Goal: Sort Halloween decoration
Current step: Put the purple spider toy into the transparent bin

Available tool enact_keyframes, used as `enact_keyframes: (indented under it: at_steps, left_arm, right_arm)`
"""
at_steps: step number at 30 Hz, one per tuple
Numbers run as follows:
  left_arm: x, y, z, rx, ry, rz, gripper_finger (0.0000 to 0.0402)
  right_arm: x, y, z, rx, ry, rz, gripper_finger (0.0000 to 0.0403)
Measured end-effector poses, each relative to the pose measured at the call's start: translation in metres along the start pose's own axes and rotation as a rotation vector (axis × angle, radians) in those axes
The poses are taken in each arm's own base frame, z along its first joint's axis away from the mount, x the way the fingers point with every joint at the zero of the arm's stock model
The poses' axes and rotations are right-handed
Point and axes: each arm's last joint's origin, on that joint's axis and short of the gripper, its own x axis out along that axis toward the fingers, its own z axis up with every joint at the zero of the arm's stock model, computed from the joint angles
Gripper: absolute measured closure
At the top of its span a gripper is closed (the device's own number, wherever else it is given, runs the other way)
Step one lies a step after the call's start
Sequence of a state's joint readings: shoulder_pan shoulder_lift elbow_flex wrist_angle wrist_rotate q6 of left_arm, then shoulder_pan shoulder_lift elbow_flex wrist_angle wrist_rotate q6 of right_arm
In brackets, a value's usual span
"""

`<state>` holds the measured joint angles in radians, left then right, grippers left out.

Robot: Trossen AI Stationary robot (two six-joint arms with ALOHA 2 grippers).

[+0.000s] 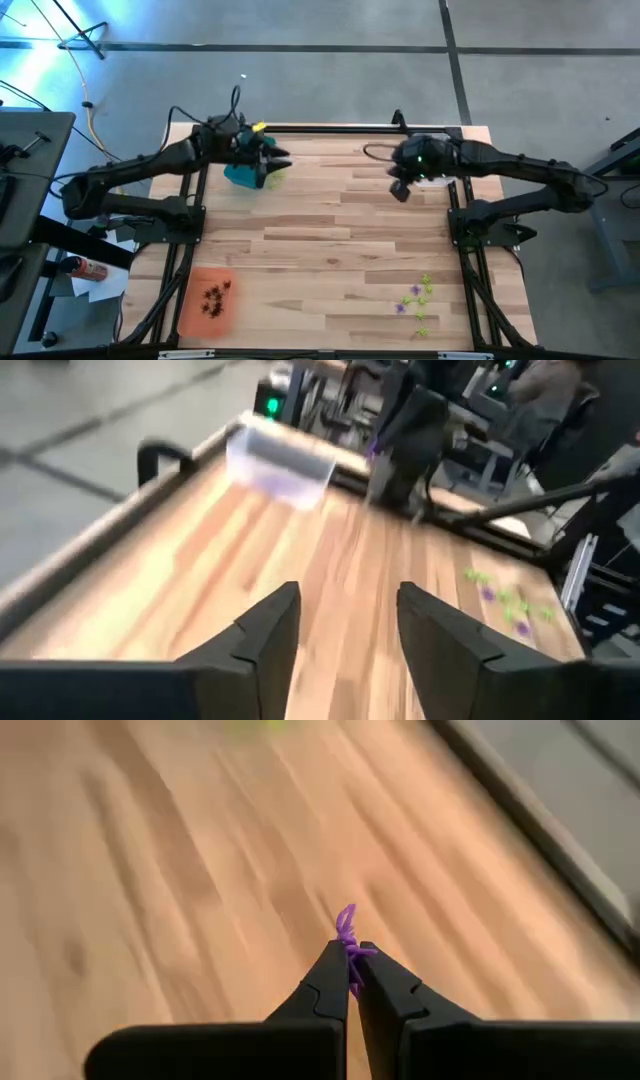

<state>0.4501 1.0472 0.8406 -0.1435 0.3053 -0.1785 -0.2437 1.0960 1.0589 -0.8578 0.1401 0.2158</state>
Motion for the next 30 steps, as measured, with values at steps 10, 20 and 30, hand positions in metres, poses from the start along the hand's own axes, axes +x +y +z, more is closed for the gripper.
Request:
enact_keyframes:
  at_steps: [10,20,30]
  left_arm:
    - [0.001,0.01,-0.07,-0.274,-0.052,-0.009,0.0234]
    - [-0.004,0.005,-0.046,-0.201,-0.315,-0.075,0.0235]
    - [-0.007,0.003,-0.038,-0.192,-0.4,-0.106,0.0235]
  right_arm:
    - [0.032,-0.037,-0.07,0.468,0.098,-0.392,0.0402]
    - [0.076,-0.131,-0.075,0.83,0.287,-0.761,0.0403]
    - [0.112,-0.159,-0.084,1.011,0.355,-0.719,0.0403]
